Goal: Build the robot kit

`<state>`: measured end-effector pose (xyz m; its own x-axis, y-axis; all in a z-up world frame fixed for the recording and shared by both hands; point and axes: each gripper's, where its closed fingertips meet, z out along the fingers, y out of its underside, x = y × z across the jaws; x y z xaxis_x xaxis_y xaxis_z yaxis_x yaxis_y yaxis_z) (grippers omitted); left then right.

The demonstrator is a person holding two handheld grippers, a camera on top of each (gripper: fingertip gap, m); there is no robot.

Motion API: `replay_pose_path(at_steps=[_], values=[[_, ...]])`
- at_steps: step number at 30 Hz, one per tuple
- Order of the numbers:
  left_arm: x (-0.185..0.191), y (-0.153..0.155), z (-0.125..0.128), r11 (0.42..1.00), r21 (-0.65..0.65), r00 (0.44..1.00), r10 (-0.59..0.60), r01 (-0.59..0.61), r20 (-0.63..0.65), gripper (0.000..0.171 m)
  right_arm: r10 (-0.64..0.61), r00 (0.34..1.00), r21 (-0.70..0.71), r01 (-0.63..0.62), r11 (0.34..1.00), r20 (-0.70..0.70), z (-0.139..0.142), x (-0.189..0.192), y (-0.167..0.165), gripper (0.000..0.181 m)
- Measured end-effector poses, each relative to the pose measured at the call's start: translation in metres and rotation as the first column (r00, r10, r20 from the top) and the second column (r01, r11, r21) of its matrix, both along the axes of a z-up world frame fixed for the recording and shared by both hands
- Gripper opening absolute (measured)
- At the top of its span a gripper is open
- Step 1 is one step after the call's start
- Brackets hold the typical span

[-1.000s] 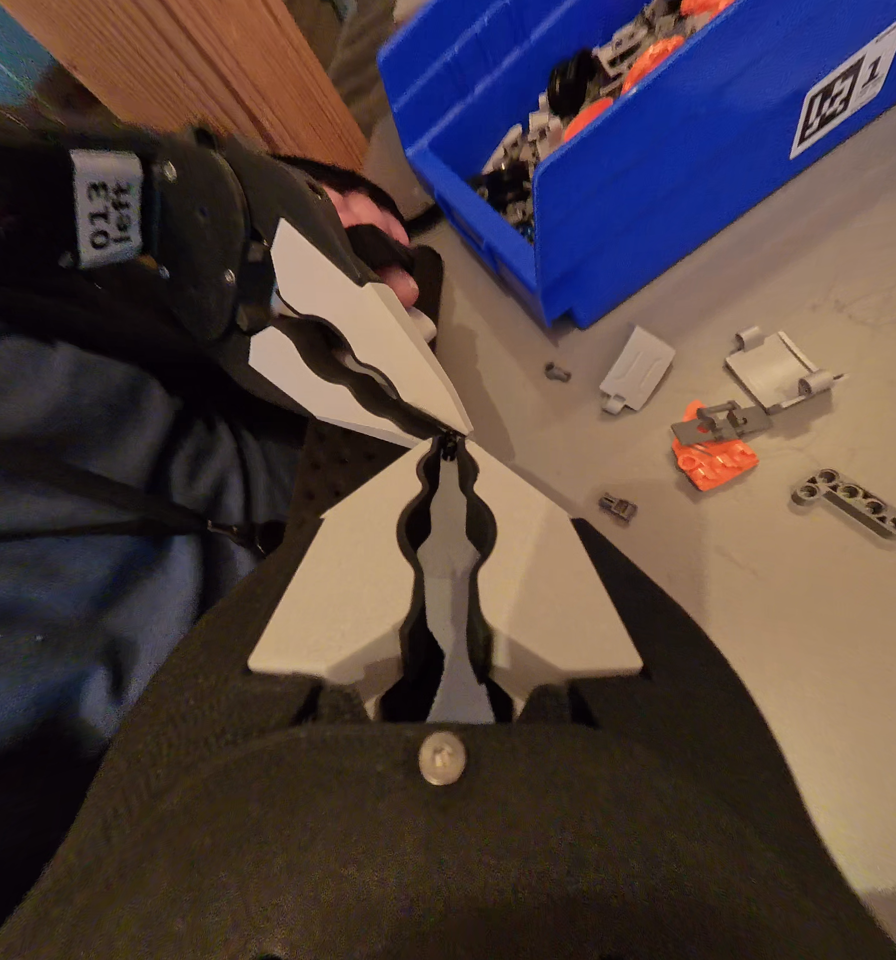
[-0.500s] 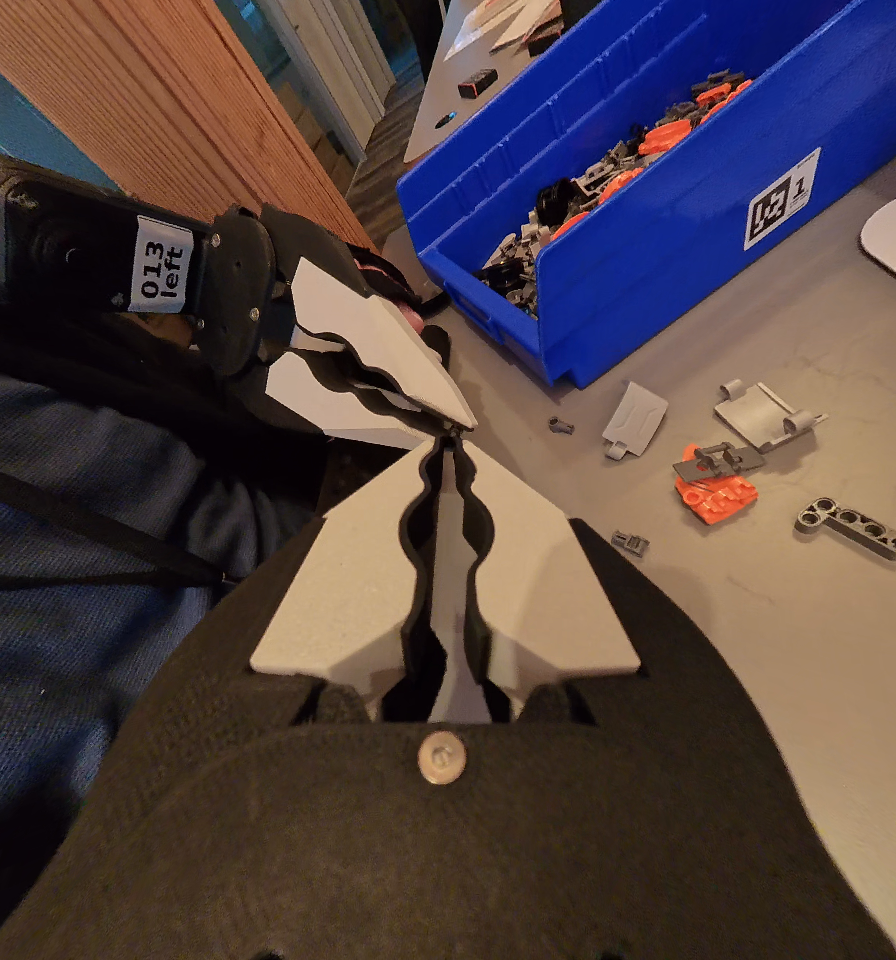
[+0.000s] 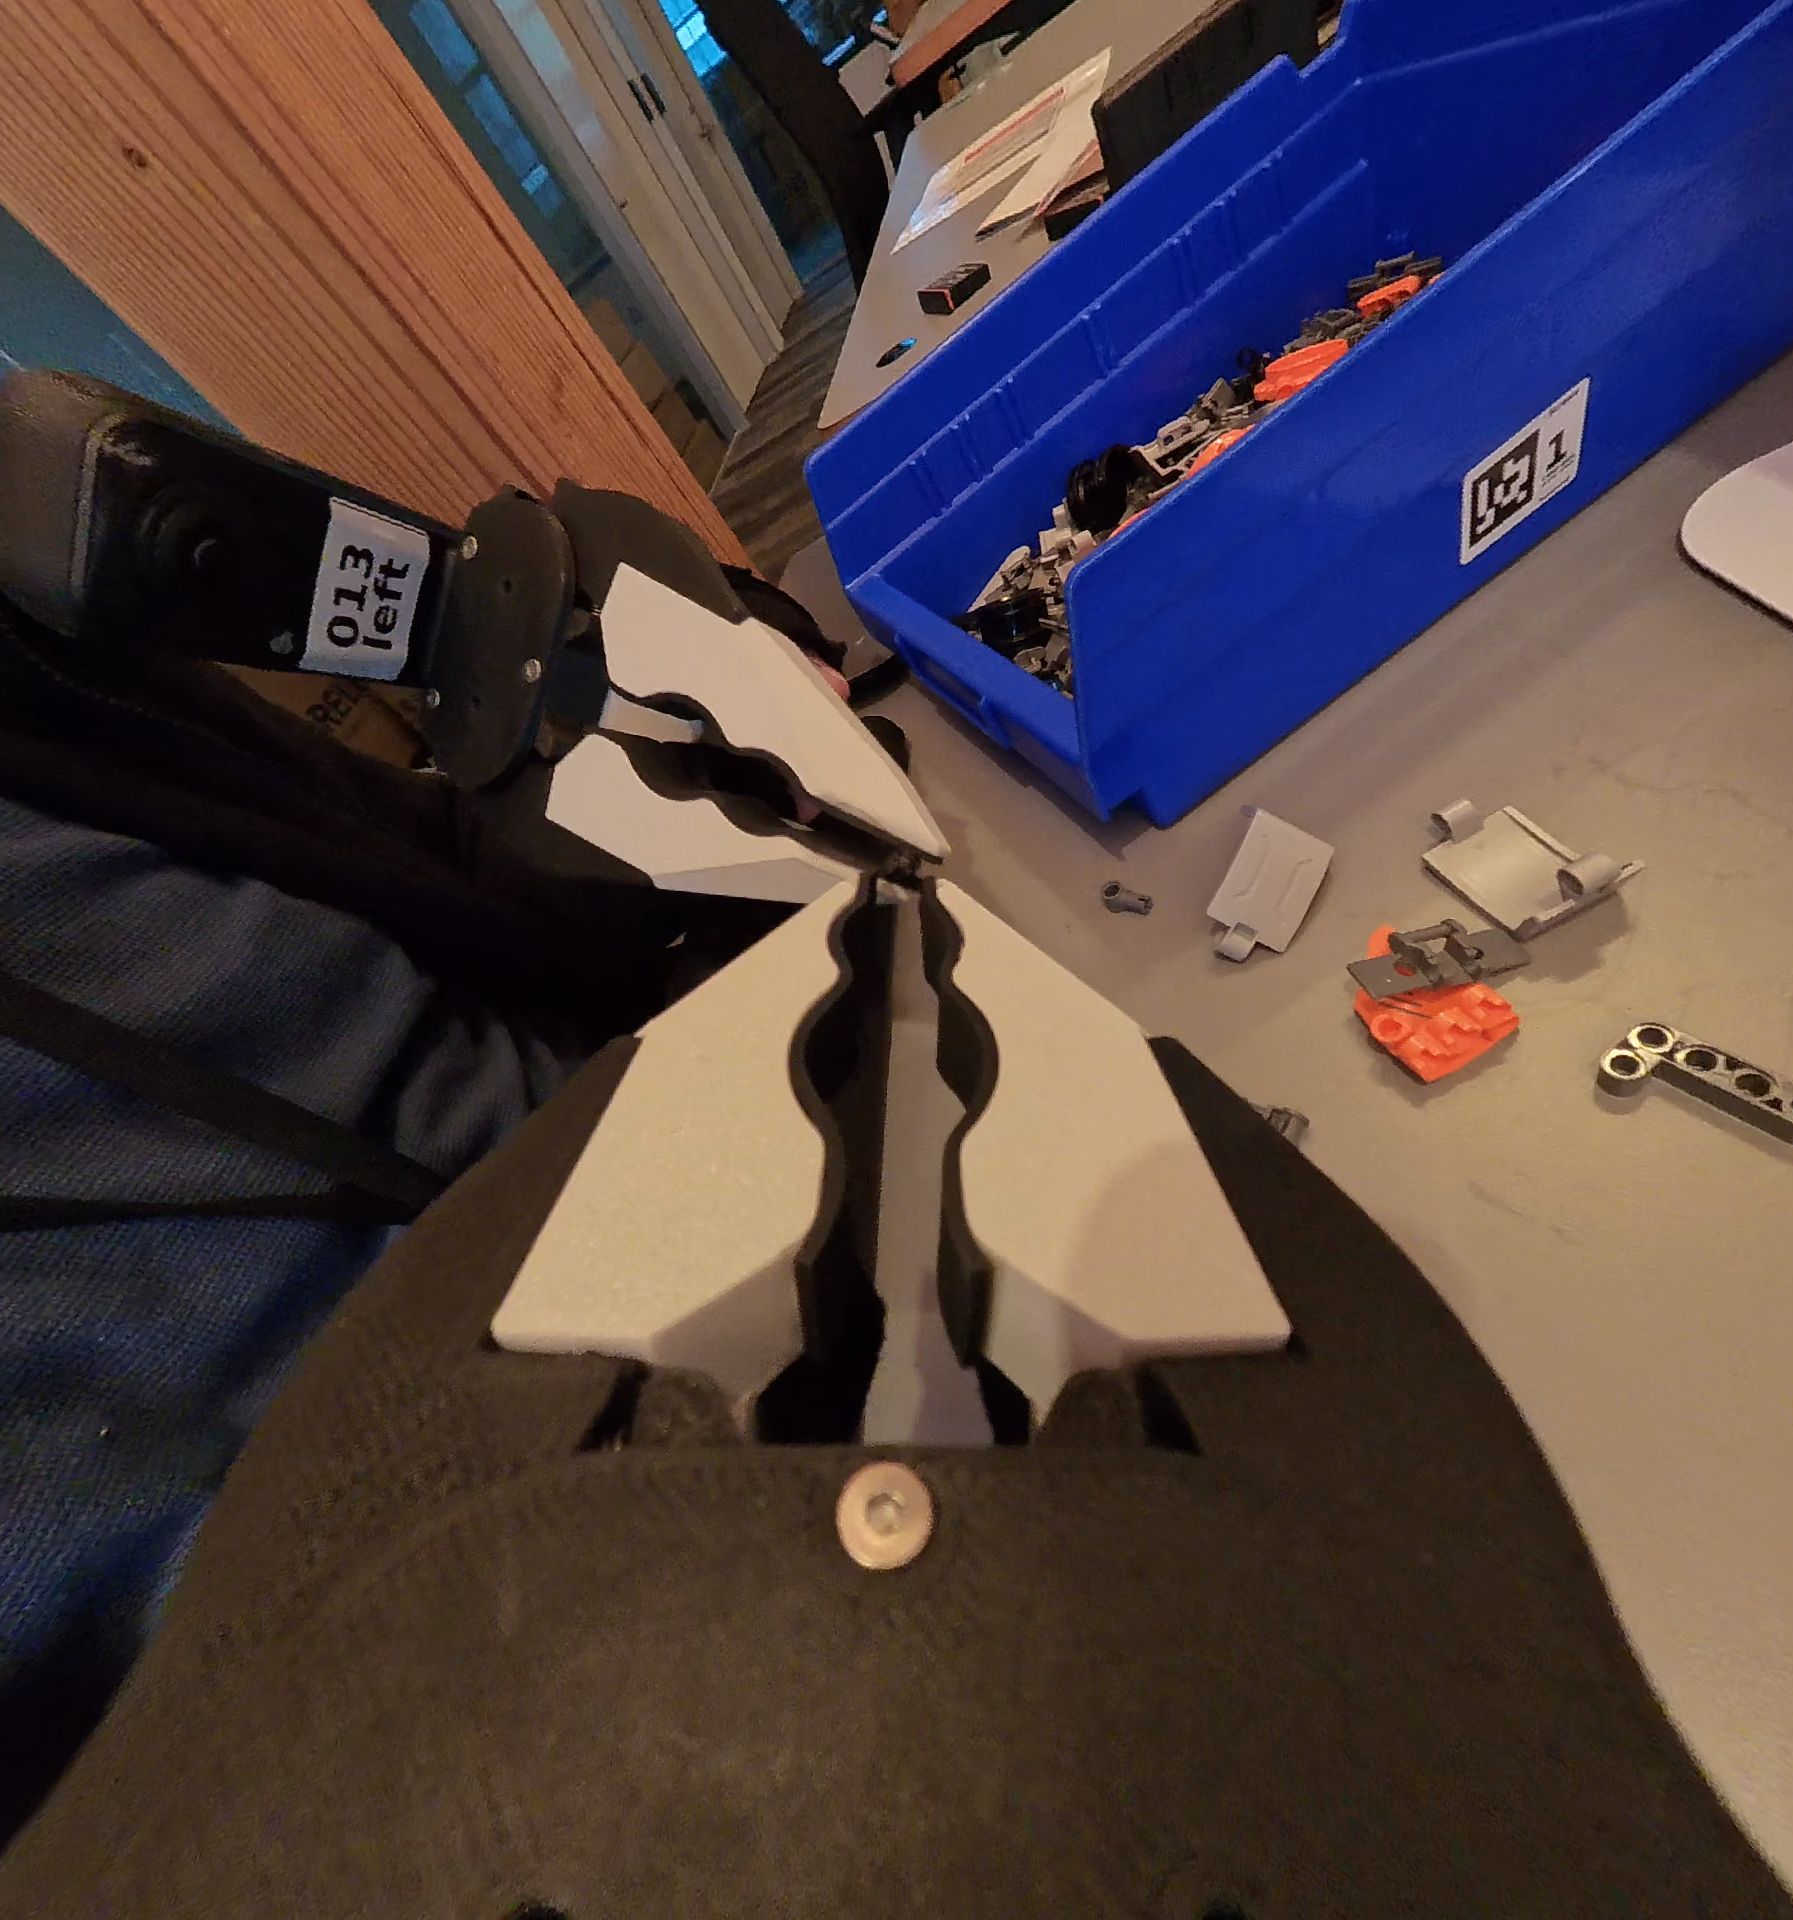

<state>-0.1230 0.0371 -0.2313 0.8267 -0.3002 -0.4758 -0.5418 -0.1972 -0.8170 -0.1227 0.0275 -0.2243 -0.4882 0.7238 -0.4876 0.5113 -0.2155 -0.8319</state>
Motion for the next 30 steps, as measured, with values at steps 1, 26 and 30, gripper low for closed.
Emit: replay_pose_path(at_steps=[1, 26, 30], values=[[0.000, 0.000, -0.002, 1.000, -0.009, 1.000, 0.000, 0.000, -0.006, 0.002, 0.002, 1.000, -0.004, -0.002, 1.000, -0.003, 0.001, 0.000, 0.000, 0.008], [0.017, -0.022, -0.092, 0.835, -0.512, 0.977, -0.138, 0.203, 0.161, 0.013, 0.067, 0.983, 0.453, -0.139, 0.881, 0.171, -0.059, 0.025, 0.007, 0.000], [0.017, -0.021, -0.096, 0.819, -0.538, 0.977, -0.126, 0.201, 0.173, 0.013, -0.042, 0.989, 0.435, -0.022, 0.900, 0.138, -0.033, 0.050, 0.048, 0.002]])
